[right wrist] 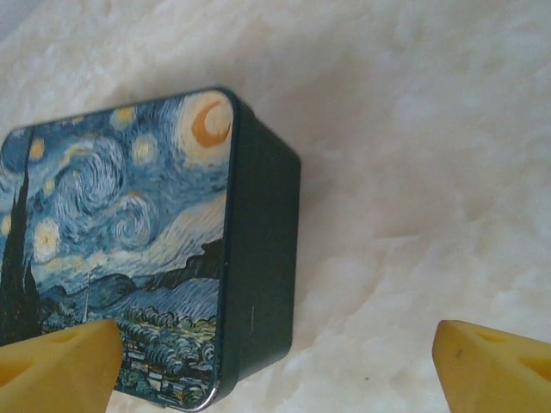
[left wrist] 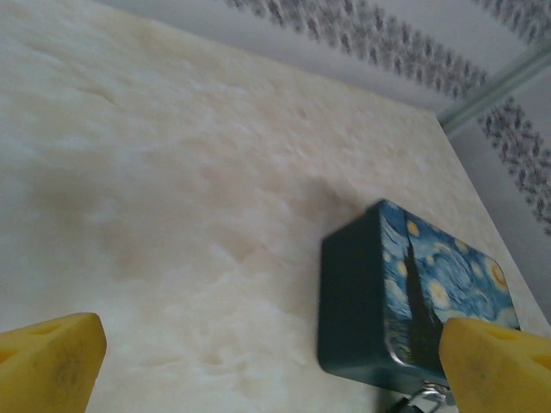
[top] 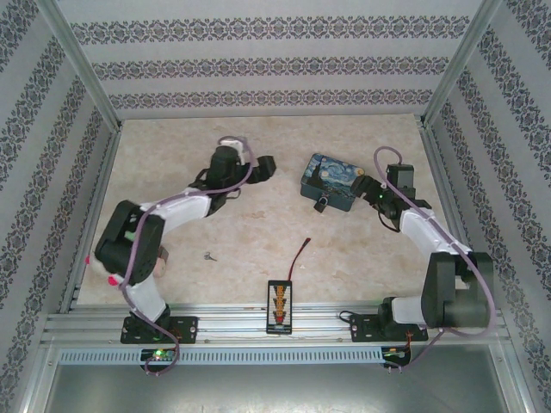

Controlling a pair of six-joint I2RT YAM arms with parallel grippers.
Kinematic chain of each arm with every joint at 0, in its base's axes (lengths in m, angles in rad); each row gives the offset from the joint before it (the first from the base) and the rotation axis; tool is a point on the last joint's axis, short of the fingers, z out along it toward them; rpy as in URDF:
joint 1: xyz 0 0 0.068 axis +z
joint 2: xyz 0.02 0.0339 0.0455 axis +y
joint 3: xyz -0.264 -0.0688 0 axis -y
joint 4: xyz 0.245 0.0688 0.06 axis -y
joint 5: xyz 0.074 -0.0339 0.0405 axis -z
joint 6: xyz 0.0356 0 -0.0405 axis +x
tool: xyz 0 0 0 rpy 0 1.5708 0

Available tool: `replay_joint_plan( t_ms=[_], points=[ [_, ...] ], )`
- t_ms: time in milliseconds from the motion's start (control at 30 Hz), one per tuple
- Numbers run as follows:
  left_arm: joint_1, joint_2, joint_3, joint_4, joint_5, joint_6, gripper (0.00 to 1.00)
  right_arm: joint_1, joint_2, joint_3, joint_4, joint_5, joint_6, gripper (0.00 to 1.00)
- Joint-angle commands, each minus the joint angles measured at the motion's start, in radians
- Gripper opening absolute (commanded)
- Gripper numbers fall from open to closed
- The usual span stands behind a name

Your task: Unlock the padlock with the key

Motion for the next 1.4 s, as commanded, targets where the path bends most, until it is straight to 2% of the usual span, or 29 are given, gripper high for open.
replay_joint_plan(
  t_ms=[0, 233, 300, 400, 733, 833, 967, 1167, 1367],
  points=[
    [-0.058, 0.083, 0.136, -0.107, 0.045, -0.025, 0.99, -0.006, 0.041, 0.052, -0.014, -0.087, 0.030, 0.87],
    [-0.120, 0.266, 0.366, -0.248, 0.015, 0.027, 0.99, -0.001, 0.143, 0.121, -0.013, -0.164, 0.029, 0.74],
    [-0.127, 0.318, 0.429, -0.276, 0.018, 0.033, 0.93, 0.000, 0.169, 0.140, -0.016, -0.170, 0.025, 0.72],
    [-0.136, 0.379, 0.514, -0.316, 0.033, 0.040, 0.78, 0.005, 0.201, 0.164, -0.019, -0.170, 0.018, 0.68],
    [-0.165, 0.474, 0.593, -0.348, 0.048, 0.043, 0.64, 0.046, 0.328, 0.256, -0.030, -0.203, -0.008, 0.55],
    [-0.170, 0.463, 0.562, -0.338, 0.045, 0.033, 0.56, 0.075, 0.369, 0.300, -0.031, -0.237, -0.015, 0.50],
    [-0.171, 0.378, 0.424, -0.276, -0.012, 0.002, 0.46, 0.129, 0.426, 0.370, -0.046, -0.276, -0.019, 0.47],
    [-0.171, 0.181, 0.153, -0.171, -0.181, -0.063, 0.44, 0.241, 0.498, 0.459, -0.056, -0.314, 0.001, 0.45],
    [-0.170, 0.002, -0.044, -0.134, -0.317, -0.131, 0.43, 0.355, 0.544, 0.522, -0.060, -0.333, 0.039, 0.46]
  ],
)
